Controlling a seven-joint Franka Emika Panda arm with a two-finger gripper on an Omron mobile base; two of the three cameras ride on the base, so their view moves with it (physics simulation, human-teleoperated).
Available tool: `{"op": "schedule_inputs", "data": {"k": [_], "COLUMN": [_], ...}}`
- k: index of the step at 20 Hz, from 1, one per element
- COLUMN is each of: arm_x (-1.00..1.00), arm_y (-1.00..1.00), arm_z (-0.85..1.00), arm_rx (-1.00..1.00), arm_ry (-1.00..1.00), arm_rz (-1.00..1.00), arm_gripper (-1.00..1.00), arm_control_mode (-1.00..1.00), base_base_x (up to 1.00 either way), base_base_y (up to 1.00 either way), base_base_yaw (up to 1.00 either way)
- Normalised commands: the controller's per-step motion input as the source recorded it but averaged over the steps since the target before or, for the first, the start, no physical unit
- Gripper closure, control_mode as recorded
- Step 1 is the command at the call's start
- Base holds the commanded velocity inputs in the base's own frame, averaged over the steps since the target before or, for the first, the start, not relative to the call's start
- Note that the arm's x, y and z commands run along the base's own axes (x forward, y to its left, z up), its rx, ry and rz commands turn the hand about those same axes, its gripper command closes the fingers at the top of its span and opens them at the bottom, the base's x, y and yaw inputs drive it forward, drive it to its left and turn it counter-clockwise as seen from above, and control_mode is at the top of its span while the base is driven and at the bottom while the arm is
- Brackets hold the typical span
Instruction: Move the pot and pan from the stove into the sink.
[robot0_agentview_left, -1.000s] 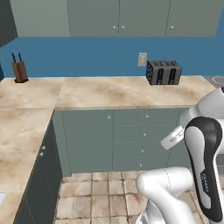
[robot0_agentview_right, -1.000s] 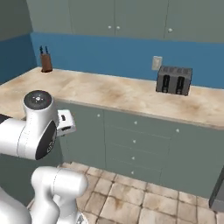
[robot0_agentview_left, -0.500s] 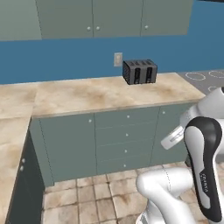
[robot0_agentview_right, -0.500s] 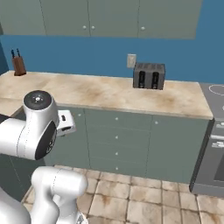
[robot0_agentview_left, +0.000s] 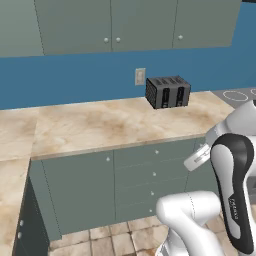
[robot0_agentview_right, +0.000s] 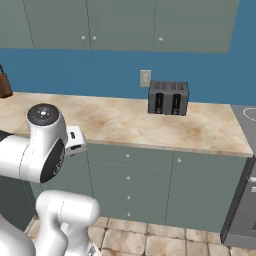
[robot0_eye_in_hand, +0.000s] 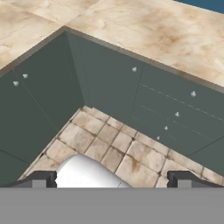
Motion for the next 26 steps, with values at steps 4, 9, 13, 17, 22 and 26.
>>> {"op": "schedule_inputs", "data": {"k": [4,9,13,17,22,26], "arm_x": [0.0,0.0,0.0,0.0,0.0,0.0], "arm_y": [0.0,0.0,0.0,0.0,0.0,0.0], "arm_z": [0.0,0.0,0.0,0.0,0.0,0.0], "arm_rx": [0.0,0.0,0.0,0.0,0.0,0.0], "arm_ry": [0.0,0.0,0.0,0.0,0.0,0.0], "arm_rz": [0.0,0.0,0.0,0.0,0.0,0.0], "arm_gripper": [-1.0,-1.0,-1.0,-1.0,-1.0,-1.0], "arm_control_mode": [1.0,1.0,1.0,1.0,1.0,1.0], "base_base_x": [0.04,0.31,0.46,0.42,0.39,0.28], "base_base_y": [-0.08,-0.85,-1.0,-1.0,-0.99,-1.0], "base_base_yaw": [-0.01,-0.03,-0.06,-0.07,-0.1,-0.12]}}
